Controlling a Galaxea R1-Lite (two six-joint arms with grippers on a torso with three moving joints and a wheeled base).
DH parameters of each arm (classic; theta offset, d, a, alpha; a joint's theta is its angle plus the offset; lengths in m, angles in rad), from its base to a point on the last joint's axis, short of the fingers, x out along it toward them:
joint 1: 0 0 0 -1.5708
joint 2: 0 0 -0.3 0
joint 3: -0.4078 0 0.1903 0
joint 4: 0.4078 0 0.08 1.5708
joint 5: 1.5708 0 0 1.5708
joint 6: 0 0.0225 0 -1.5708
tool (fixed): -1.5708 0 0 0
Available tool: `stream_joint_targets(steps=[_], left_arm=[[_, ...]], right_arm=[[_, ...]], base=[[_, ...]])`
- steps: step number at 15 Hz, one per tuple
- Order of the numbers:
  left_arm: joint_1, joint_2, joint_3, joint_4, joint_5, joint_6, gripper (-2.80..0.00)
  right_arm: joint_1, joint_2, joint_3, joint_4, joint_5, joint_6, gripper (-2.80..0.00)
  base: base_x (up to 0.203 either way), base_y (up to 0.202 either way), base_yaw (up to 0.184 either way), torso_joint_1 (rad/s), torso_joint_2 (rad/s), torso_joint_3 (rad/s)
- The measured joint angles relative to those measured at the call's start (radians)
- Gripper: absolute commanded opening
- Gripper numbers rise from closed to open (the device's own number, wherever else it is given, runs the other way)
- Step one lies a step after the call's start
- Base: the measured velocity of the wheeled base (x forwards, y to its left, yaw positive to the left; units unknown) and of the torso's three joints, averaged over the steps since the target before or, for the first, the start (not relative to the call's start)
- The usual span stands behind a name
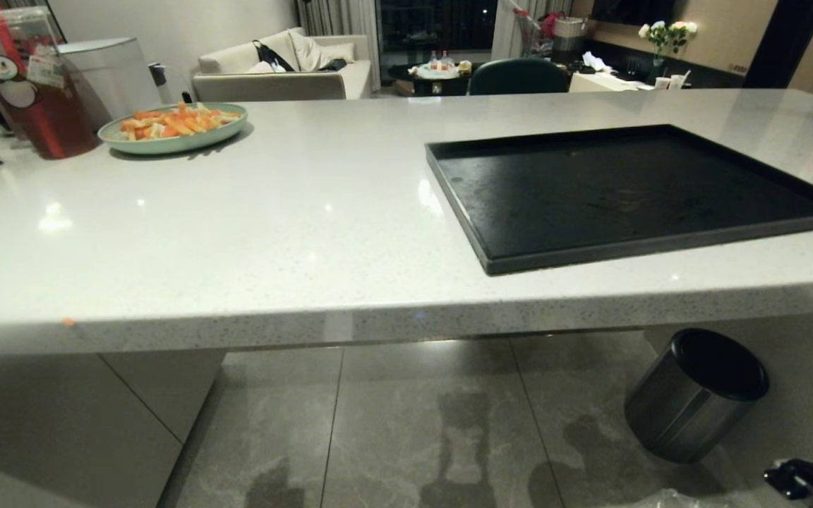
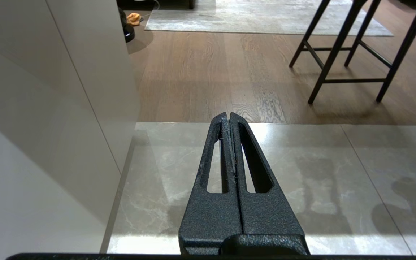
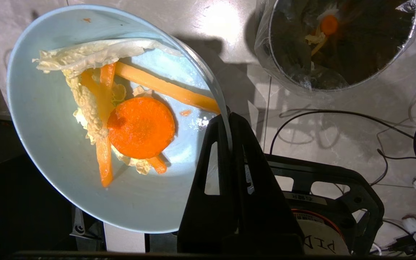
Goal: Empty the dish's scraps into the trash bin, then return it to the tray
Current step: Move the bowl over the trash can
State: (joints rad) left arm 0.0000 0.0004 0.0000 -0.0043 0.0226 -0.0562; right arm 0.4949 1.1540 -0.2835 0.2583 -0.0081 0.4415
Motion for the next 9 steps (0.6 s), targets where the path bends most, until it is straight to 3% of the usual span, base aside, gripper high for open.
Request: stream_joint_targets(steps=[9], left_arm=[[0.000,0.000,0.000,0.000,0.000,0.000,-2.80]], right_arm=[[0.000,0.005,0.004,-0.001,0.001,0.000,-2.80]], base=[[0.000,0.000,0.000,0.000,0.00,0.000]])
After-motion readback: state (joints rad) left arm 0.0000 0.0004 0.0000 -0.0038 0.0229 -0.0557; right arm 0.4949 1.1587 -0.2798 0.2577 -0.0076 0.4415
